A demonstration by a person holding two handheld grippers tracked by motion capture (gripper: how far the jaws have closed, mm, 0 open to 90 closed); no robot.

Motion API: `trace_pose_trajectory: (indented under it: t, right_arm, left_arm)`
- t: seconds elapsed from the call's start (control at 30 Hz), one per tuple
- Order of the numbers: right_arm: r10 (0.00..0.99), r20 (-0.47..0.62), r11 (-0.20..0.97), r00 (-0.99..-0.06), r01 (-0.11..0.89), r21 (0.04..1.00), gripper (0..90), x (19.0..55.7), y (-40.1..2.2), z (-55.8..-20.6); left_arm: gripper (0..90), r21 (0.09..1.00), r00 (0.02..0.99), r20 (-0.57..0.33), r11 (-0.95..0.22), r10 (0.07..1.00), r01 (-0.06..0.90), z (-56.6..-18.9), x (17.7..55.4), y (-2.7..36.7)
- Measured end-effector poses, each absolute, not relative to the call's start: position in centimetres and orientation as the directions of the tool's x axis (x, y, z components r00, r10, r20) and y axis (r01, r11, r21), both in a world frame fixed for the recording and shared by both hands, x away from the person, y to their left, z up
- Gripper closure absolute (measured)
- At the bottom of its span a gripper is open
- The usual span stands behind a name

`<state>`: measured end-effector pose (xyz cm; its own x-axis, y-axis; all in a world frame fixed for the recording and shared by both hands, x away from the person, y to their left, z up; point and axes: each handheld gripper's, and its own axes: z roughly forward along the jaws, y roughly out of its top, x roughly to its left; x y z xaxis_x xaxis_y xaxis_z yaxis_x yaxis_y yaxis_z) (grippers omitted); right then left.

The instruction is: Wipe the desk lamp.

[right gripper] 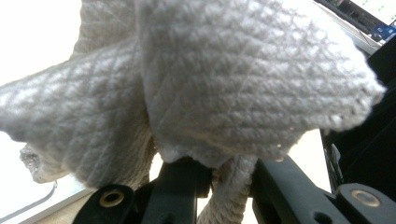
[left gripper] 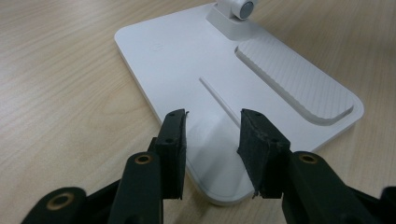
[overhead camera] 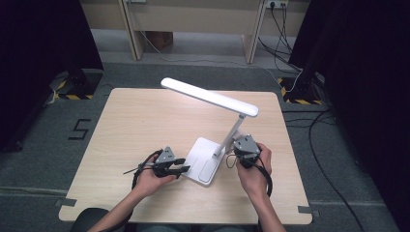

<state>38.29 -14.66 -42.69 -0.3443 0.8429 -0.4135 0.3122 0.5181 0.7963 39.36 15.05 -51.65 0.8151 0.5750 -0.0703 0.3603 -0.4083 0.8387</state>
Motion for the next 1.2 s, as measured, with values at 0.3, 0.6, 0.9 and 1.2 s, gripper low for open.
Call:
trace_pose_trajectory:
  t: [0.3, 0.6, 0.9, 1.2]
  right_arm:
    - [0.844, -0.408, 0.514, -0.348, 0.311, 0.799, 82.5, 38.3, -14.6, -43.0]
    - [0.841, -0.410, 0.520, -0.354, 0.312, 0.795, 82.5, 38.3, -14.5, -43.3]
    - [0.839, -0.412, 0.521, -0.355, 0.308, 0.796, 82.7, 38.4, -14.5, -43.6]
    - [0.833, -0.413, 0.522, -0.367, 0.278, 0.806, 82.8, 38.1, -14.8, -43.8]
  left_arm:
    - [60.8, 0.839, 0.816, -0.070, -0.409, 0.574, 0.359, -51.7, 39.4, 15.0]
    - [60.8, 0.839, 0.816, -0.069, -0.409, 0.574, 0.359, -51.7, 39.4, 15.0]
    - [60.9, 0.839, 0.816, -0.069, -0.409, 0.574, 0.359, -51.7, 39.4, 15.0]
    - [60.8, 0.840, 0.816, -0.069, -0.408, 0.574, 0.358, -51.7, 39.4, 15.0]
